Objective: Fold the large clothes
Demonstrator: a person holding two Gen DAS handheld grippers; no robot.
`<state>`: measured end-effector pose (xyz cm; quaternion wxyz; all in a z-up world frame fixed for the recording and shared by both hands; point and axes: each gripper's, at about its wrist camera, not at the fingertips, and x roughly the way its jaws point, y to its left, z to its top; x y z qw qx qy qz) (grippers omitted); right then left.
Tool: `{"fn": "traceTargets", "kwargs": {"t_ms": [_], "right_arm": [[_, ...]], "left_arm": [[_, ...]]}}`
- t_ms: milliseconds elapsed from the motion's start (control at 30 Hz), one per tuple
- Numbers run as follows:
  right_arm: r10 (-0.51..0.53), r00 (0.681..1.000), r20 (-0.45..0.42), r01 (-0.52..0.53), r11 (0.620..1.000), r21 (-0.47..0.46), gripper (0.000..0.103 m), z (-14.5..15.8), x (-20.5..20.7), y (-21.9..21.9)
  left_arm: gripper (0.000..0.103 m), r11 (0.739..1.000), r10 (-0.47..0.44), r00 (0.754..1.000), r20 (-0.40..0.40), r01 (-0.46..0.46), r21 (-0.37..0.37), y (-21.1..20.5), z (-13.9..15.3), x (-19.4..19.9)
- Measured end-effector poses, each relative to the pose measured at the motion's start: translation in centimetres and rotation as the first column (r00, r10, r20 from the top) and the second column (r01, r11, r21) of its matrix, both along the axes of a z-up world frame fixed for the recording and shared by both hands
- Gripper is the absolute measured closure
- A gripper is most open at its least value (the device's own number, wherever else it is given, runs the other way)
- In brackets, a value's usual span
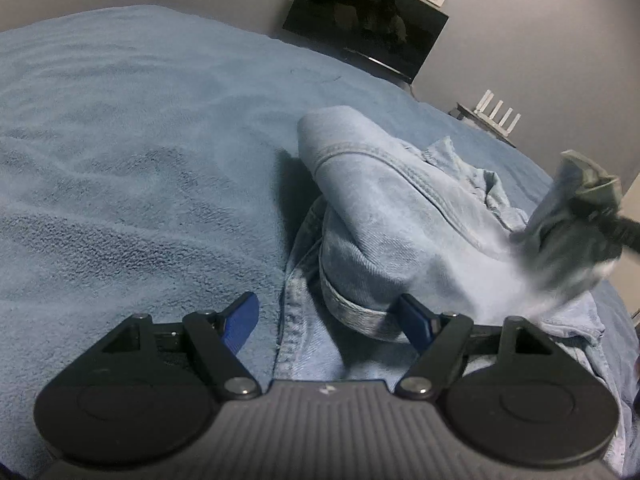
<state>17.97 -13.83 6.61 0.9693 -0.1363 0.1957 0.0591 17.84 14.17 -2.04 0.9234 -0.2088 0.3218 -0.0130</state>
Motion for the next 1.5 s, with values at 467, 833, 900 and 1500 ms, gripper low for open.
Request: {"fn": "traceTargets", "kwargs": {"t_ms": [467,833,900,1500], "right_arm": [[-0.483,0.868,-0.116,0.496,0.823,0.277,0.080,1.0,2.2,-16.0],[-0.483,0.838,-0.253,0.541,0.794,0.277,0.080,-6.9,0.0,-19.1],[-0.461,0.858,-0.226,0.513,0.784,0.348,0.080,-6.6,-0.6,-19.6],[-0.363,0.921,-0.142,0.390,0.873,0.292,0.030,-1.1,1.0,-16.3]], "left_arm": [[0.024,1.000,0.026,1.000,-0.009,-0.025,0.016,0.1,0.2,0.3],[0.024,1.000,0.013,0.999,-0.031,-0.012,0.025,0.2,-0.2,1.2],[0.024,1.000,0.013,0.999,-0.030,-0.012,0.027,0.0,-0.3,1.1],[0.024,1.000,0.014,0.999,-0.034,-0.013,0.025,0.0,-0.4,1.4]]}}
